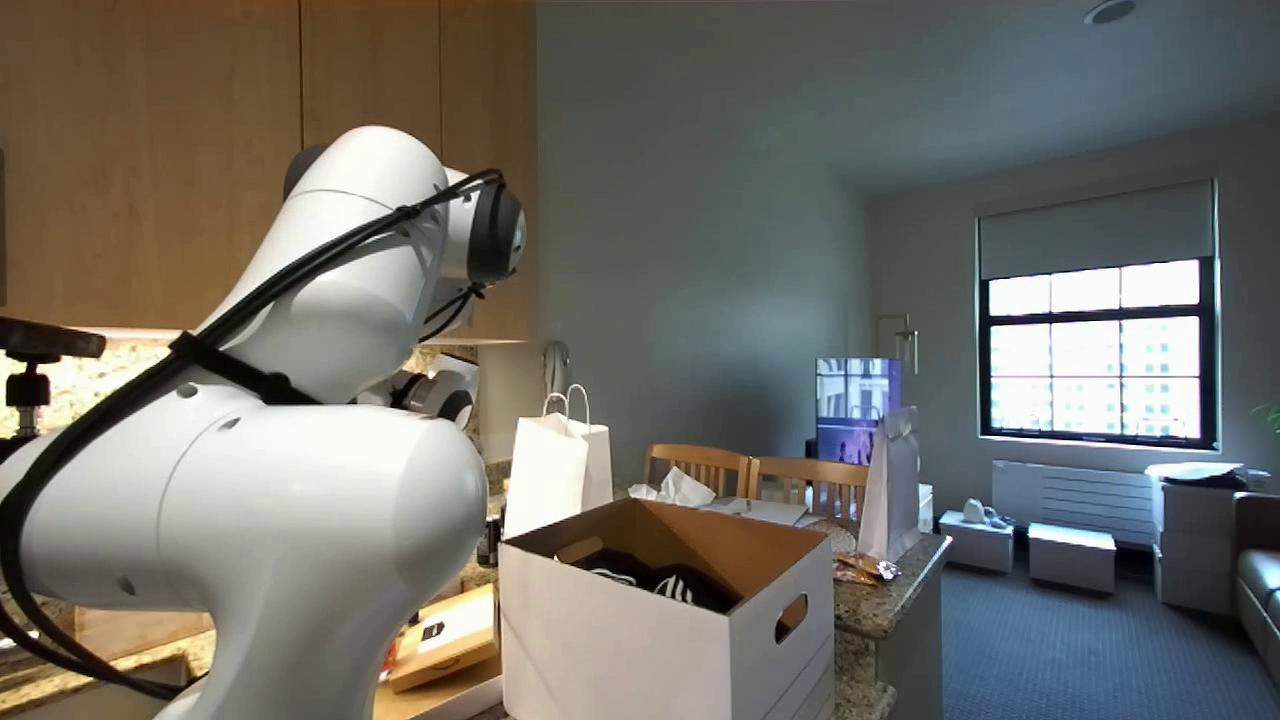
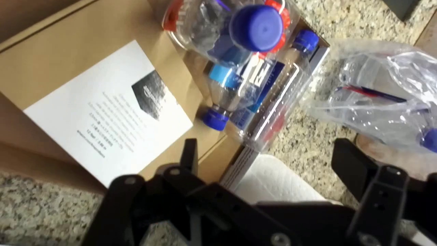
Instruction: Remove three bottles from the box
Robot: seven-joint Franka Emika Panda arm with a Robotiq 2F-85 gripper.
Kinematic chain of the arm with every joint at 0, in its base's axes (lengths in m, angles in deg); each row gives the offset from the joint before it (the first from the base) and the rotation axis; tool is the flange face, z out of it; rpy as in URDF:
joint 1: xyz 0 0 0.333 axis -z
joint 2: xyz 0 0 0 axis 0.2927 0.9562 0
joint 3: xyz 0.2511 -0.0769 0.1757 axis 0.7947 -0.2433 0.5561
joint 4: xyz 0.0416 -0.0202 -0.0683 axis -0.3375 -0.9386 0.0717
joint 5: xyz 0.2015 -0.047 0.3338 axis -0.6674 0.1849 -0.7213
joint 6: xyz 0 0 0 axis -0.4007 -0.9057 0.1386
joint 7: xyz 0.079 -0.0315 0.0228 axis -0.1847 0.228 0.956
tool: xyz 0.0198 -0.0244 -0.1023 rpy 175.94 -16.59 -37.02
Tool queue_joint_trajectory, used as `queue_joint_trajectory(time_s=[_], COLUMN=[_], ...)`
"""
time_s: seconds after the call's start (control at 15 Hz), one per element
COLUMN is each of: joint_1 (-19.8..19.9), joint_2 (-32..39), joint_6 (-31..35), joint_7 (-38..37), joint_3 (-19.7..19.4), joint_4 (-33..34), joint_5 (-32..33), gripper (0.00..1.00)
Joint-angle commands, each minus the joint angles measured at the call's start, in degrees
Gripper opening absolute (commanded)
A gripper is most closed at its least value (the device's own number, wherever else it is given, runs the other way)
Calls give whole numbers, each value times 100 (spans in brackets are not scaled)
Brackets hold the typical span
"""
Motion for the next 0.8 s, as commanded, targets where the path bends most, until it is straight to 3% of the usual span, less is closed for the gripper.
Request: queue_joint_trajectory(time_s=[0.0, 0.2, 0.4, 0.73], joint_1=[138, 220, 385, 1350], joint_2=[-882, -1718, -2460, -3087], joint_6=[560, 153, -476, -2857], joint_7=[-246, -815, -1551, -1541], joint_3=[-137, -563, -1027, -1255], joint_4=[-659, -990, -1153, -755], joint_5=[-41, 266, 977, 1354], gripper=[100, 100, 100, 100])
